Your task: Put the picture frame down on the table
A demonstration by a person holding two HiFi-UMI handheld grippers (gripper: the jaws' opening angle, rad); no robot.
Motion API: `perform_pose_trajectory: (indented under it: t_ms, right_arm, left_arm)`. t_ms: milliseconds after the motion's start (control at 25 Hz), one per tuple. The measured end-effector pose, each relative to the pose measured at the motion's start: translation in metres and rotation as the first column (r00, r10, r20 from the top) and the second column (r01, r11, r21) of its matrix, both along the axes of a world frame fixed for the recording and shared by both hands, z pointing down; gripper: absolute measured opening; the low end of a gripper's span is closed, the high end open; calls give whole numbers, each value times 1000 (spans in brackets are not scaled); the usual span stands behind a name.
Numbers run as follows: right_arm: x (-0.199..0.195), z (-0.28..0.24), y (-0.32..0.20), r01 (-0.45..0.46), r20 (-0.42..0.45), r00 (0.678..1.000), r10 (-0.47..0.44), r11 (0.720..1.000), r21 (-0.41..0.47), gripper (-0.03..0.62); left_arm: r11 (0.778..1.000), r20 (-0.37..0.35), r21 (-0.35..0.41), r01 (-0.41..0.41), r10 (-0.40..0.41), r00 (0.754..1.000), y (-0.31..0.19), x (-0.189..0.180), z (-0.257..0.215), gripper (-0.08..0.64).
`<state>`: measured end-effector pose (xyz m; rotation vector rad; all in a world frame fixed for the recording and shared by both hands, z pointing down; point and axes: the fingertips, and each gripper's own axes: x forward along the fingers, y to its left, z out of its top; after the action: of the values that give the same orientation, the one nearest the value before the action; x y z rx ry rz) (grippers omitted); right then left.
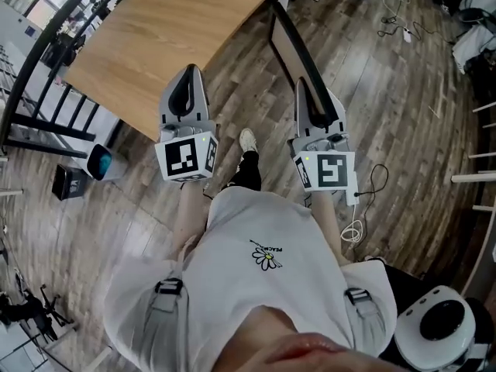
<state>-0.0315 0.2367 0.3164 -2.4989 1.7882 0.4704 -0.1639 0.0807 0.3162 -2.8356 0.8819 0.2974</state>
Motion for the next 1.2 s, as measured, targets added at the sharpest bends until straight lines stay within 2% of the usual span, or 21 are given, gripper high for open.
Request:
perform_pose_trajectory:
  t_ms: [200, 280, 360, 560, 720, 920, 1080, 1200]
  right_arm:
    - [91, -7, -72, -1, 9, 1000, 2, 999, -44, 15]
    - [125, -7, -107, -9, 18, 1000, 10, 998, -64, 15]
    - [153, -4, -140, -17, 38, 999, 20, 996, -85, 15]
    - [193, -7, -198, -31, 84, 996, 37, 997, -72, 15]
    - [227, -4, -217, -28, 106, 994, 35, 998, -63, 15]
    - [265, -5, -254, 86, 164, 983, -83, 996, -8, 15]
    - [283, -2, -283, 179, 202, 964, -174, 984, -8, 15]
    - [290, -7, -304, 231, 200, 953, -228, 973, 6, 15]
  left_arm:
    - [999, -66, -30, 19, -21, 998, -81, 67, -18, 15]
    - [999, -71, -49, 14, -18, 997, -116, 90, -26, 15]
    - [999, -63, -37, 23, -25, 998, -148, 108, -35, 15]
    - [995, -50, 70, 78, -74, 996, -214, 143, -60, 15]
    - [991, -39, 62, 118, -116, 993, -239, 178, -55, 15]
    - [980, -59, 2, 197, -196, 979, -253, 206, -48, 15]
    - [961, -38, 33, 274, -273, 961, -263, 219, -53, 15]
    - [945, -24, 46, 323, -322, 947, -273, 221, -54, 15]
